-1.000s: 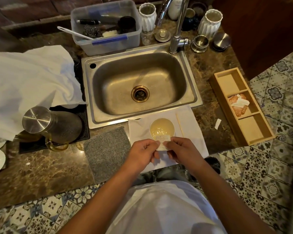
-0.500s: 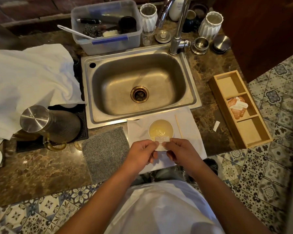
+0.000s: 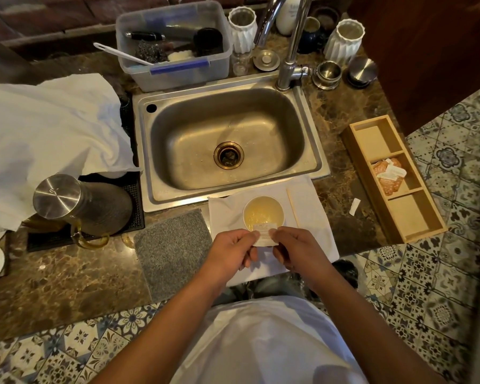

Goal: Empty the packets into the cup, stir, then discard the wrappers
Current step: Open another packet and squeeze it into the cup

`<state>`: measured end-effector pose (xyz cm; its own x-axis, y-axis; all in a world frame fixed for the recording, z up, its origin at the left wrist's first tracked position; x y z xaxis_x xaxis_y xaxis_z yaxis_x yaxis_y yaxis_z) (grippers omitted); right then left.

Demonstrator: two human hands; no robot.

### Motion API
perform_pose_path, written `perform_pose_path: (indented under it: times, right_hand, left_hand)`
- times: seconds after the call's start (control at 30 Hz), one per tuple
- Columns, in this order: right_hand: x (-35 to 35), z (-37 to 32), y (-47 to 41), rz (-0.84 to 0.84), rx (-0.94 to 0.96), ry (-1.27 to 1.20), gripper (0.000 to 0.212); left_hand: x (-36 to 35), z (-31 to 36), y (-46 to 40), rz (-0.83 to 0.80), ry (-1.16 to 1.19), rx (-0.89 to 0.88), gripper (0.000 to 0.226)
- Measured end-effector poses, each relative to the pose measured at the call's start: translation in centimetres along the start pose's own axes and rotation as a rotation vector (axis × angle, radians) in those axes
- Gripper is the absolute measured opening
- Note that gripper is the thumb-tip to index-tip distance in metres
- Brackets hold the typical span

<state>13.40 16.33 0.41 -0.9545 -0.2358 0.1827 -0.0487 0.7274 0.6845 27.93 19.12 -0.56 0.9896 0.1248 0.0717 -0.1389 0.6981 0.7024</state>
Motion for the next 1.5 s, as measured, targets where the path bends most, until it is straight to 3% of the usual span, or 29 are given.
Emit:
perform_pose_path:
  times: [1.5]
  right_hand:
    - [0.49,0.33,-0.39,-0.004,0.054,0.037,0.044]
  left_hand:
    - [0.03,0.14,0.15,0.036,0.035,-0.020,0.039]
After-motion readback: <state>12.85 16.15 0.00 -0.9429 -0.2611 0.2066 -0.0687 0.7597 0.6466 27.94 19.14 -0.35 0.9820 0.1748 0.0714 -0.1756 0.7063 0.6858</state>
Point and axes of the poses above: each hand's wrist, its own y-axis away from the middle knuckle, its own x-axis out of the back of the hand, z = x × y, the point moved 10 cm from there along -y, towards the middle knuckle, and after that the axes turned 8 degrees about z, right-handed, at the moved point
